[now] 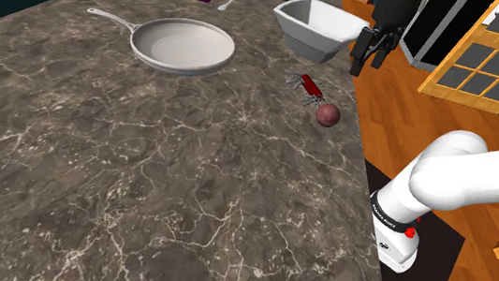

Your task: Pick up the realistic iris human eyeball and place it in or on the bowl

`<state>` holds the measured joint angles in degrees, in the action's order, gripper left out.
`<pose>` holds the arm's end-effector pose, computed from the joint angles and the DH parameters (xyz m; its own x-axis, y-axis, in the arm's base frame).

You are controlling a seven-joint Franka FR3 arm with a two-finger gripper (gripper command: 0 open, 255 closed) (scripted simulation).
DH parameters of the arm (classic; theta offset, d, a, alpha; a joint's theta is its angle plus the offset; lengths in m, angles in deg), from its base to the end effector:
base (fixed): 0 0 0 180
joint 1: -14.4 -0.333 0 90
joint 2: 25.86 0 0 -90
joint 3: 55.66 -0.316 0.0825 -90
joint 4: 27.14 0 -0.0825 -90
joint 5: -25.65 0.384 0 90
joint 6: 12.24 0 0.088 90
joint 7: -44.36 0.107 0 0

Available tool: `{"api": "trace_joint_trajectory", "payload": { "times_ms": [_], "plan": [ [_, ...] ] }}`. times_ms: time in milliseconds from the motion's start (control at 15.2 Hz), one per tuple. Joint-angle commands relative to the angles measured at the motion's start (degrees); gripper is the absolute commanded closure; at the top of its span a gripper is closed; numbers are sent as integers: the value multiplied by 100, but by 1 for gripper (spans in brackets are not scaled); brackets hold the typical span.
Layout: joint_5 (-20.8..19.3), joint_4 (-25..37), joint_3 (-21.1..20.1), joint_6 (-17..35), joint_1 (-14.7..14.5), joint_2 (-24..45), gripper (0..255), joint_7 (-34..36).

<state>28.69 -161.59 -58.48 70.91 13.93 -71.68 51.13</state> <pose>0.2894 0.0276 0.5887 0.9926 -0.0728 -0.0975 -0.0738 -0.9973 -0.0063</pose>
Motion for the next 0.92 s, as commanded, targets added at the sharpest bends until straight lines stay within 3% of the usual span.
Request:
{"api": "trace_joint_trajectory", "payload": {
  "times_ms": [0, 858],
  "plan": [
    [0, 0, 0, 0, 0, 0, 0, 0],
    [1416, 384, -1397, 7, -643, 322, 0, 1378]
  ]
}}
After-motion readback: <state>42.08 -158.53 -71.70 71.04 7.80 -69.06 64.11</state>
